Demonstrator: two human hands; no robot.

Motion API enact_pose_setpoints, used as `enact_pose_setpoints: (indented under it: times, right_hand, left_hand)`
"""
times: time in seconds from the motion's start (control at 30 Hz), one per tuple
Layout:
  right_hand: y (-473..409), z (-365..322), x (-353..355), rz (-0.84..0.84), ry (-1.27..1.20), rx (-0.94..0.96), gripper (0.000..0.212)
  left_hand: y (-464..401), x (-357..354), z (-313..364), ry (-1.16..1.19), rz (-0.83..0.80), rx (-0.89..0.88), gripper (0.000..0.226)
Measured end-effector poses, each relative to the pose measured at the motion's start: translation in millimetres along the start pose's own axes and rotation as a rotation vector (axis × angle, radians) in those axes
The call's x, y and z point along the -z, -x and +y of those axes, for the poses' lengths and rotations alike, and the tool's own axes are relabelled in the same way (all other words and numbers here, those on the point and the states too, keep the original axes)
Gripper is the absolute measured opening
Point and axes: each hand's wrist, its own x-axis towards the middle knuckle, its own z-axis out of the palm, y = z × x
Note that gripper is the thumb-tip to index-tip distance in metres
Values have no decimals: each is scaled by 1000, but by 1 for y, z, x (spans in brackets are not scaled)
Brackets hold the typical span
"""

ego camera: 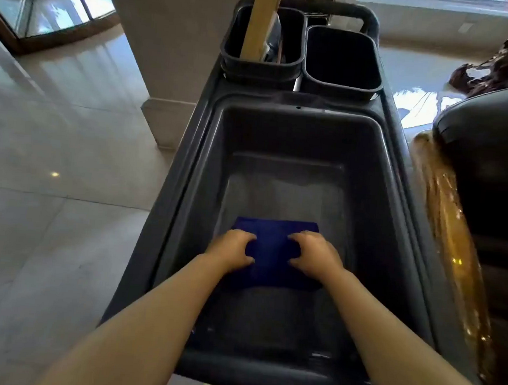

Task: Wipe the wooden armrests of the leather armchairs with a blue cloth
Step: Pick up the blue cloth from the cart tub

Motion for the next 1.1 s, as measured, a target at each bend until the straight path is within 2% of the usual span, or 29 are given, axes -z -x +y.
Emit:
enact_pose_setpoints:
  times: [0.17, 0.33, 0.47, 0.57, 0.67, 0.73, 0.83, 0.93, 1.0, 1.1]
  right_hand:
    - [-4, 8, -18, 127, 54, 12, 48]
    - [-6, 13, -25, 161, -31, 4, 33]
    - [-3, 19, -18, 124, -101, -9, 16]
    - [2, 20, -15, 159, -120, 27, 10]
    - [6, 17, -17, 93, -140, 57, 8]
    - [10, 14, -16, 69, -151, 7, 6]
    - [13, 13, -11, 89, -153, -26, 7]
    - [13, 10, 6, 50, -281, -60, 17]
    - [14, 9, 24, -6, -335, -63, 26]
    - [22, 5, 57, -30, -296, -25, 22]
  left_hand:
    - [-6, -20, 2, -12, 153, 35, 60]
    - [-3, -26, 1, -1, 295, 35, 29]
    - [0, -15, 0, 123, 238, 73, 8]
    - [1, -8, -2, 197, 196, 53, 8]
    - [5, -7, -1, 300, 127, 105, 12]
    - [5, -6, -1, 322, 115, 111, 12]
    - [7, 1, 2, 359, 110, 115, 13]
    - [10, 17, 3, 380, 56, 98, 15]
    - [15, 34, 7, 378, 17, 55, 15]
    - [21, 66, 21, 347, -25, -38, 14]
